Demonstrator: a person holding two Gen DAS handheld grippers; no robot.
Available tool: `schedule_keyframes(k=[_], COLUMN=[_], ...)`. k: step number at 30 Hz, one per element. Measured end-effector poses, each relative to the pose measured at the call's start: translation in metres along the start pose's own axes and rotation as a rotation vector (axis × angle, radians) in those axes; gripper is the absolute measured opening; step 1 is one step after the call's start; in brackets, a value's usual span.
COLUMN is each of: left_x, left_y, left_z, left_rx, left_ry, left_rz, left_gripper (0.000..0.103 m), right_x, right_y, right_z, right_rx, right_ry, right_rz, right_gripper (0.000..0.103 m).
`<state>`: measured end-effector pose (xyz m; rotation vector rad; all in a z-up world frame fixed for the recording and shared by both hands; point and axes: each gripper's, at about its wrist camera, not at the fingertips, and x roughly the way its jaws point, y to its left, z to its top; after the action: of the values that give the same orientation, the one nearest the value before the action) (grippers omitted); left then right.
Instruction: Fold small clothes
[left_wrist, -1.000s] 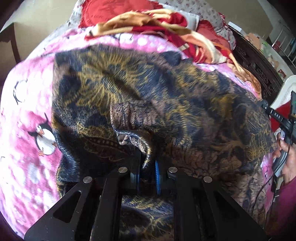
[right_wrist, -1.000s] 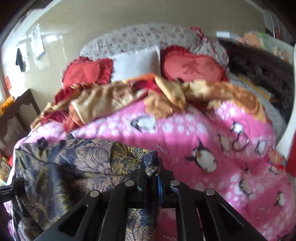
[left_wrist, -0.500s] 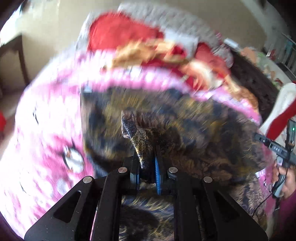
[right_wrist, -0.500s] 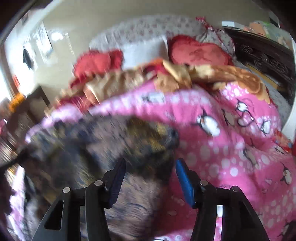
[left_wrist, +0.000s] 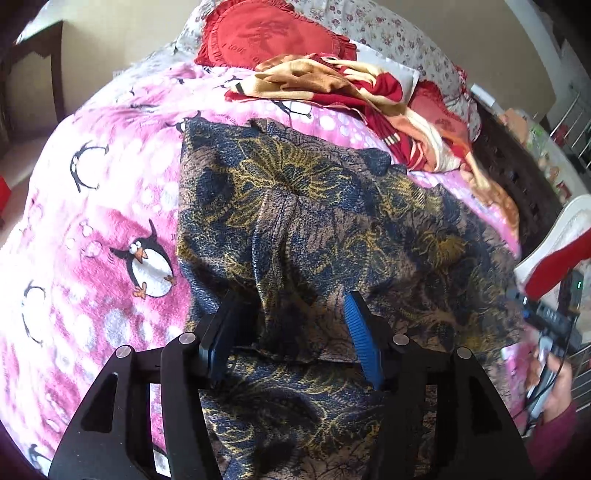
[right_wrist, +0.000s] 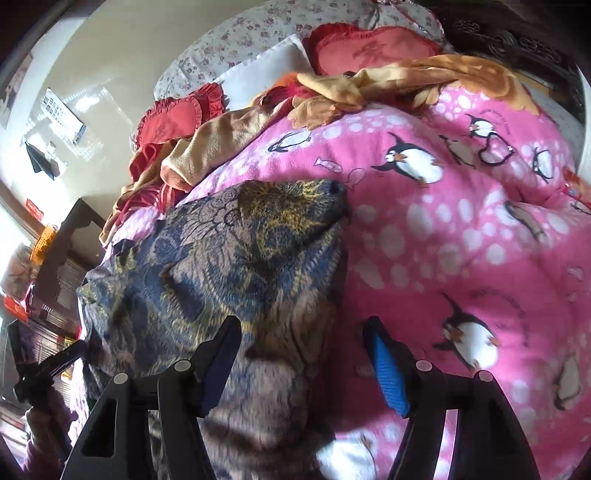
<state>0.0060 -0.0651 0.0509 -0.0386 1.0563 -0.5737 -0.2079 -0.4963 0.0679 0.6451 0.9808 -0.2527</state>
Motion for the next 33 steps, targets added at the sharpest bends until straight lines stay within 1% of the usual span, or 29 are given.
schedule_keyframes(k=[3, 4, 5, 6, 7, 9, 12, 13, 16, 17, 18, 19, 20, 21, 22, 23, 24, 25, 26, 28, 29, 31, 32, 33], left_x=[-0.009, -0.013, -0.016, -0.017, -0.016, -0.01, 0.005, 0.011, 0.024, 0.029, 0.033, 0.037, 0.039, 0.038, 0.039, 0.04, 0.039, 0.035, 0.029, 0.013, 0.006, -0.006, -0.007, -0.005], left_y=[0.004, 0.008, 0.014, 0.02, 0.027, 0.039, 0.051, 0.052, 0.048, 0.047, 0.047, 0.045, 0.044, 0.043, 0.039, 0.037, 0.035, 0.032, 0.029, 0.028, 0.029, 0.032, 0.032, 0.032], left_z=[0.006, 0.011, 0.013, 0.016, 0.021, 0.028, 0.038, 0.04, 0.043, 0.044, 0.045, 0.045, 0.046, 0.045, 0.047, 0.049, 0.051, 0.053, 0.055, 0.06, 0.064, 0.068, 0.069, 0.069], left_rx=[0.016, 0.016, 0.013, 0.003, -0.011, -0.05, -0.094, -0.097, -0.065, -0.054, -0.047, -0.038, -0.029, -0.014, 0.012, 0.024, 0.028, 0.033, 0.044, 0.049, 0.041, 0.025, 0.024, 0.027], left_ry=[-0.035, -0.052, -0.066, -0.078, -0.093, -0.108, -0.075, -0.063, -0.032, -0.015, -0.002, 0.0, -0.02, -0.036, -0.037, -0.03, -0.033, -0.053, -0.076, -0.148, -0.184, -0.244, -0.261, -0.253], left_rz=[0.016, 0.019, 0.018, 0.01, -0.004, -0.029, -0.092, -0.105, -0.104, -0.091, -0.077, -0.066, -0.069, -0.08, -0.079, -0.079, -0.087, -0.086, -0.077, -0.076, -0.07, -0.053, -0.043, -0.039], left_gripper=[0.058, 0.059, 0.063, 0.076, 0.083, 0.083, 0.083, 0.083, 0.083, 0.083, 0.083, 0.082, 0.078, 0.06, 0.038, 0.031, 0.022, 0.017, 0.015, 0.011, 0.01, 0.01, 0.01, 0.01], right_x=[0.006, 0.005, 0.003, 0.003, 0.005, 0.014, 0.022, 0.023, 0.029, 0.03, 0.03, 0.029, 0.027, 0.024, 0.021, 0.019, 0.017, 0.014, 0.009, -0.003, -0.006, -0.005, -0.003, 0.002], right_y=[-0.004, -0.006, -0.008, -0.01, -0.011, -0.012, -0.008, -0.006, -0.002, 0.001, 0.004, 0.01, 0.017, 0.025, 0.036, 0.047, 0.052, 0.055, 0.056, 0.055, 0.055, 0.057, 0.058, 0.06], right_z=[0.014, 0.016, 0.02, 0.023, 0.027, 0.033, 0.037, 0.039, 0.043, 0.043, 0.043, 0.043, 0.043, 0.043, 0.042, 0.043, 0.045, 0.048, 0.053, 0.067, 0.073, 0.086, 0.09, 0.094], right_rx=[0.018, 0.016, 0.017, 0.018, 0.013, -0.01, -0.043, -0.054, -0.07, -0.08, -0.098, -0.138, -0.172, -0.21, -0.273, -0.333, -0.358, -0.363, -0.356, -0.331, -0.322, -0.315, -0.318, -0.323], right_ry=[-0.015, -0.026, -0.044, -0.058, -0.061, -0.053, -0.057, -0.063, -0.065, -0.062, -0.065, -0.076, -0.084, -0.098, -0.115, -0.125, -0.137, -0.154, -0.18, -0.244, -0.262, -0.29, -0.298, -0.307], right_rz=[-0.021, -0.022, -0.026, -0.025, -0.018, -0.013, 0.006, 0.014, 0.024, 0.027, 0.023, 0.035, 0.048, 0.03, -0.008, -0.045, -0.067, -0.079, -0.085, -0.088, -0.081, -0.094, -0.098, -0.108], right_gripper=[0.068, 0.072, 0.077, 0.078, 0.078, 0.078, 0.079, 0.079, 0.081, 0.078, 0.073, 0.052, 0.035, 0.029, 0.017, 0.012, 0.011, 0.007, 0.006, 0.006, 0.006, 0.006, 0.006, 0.006])
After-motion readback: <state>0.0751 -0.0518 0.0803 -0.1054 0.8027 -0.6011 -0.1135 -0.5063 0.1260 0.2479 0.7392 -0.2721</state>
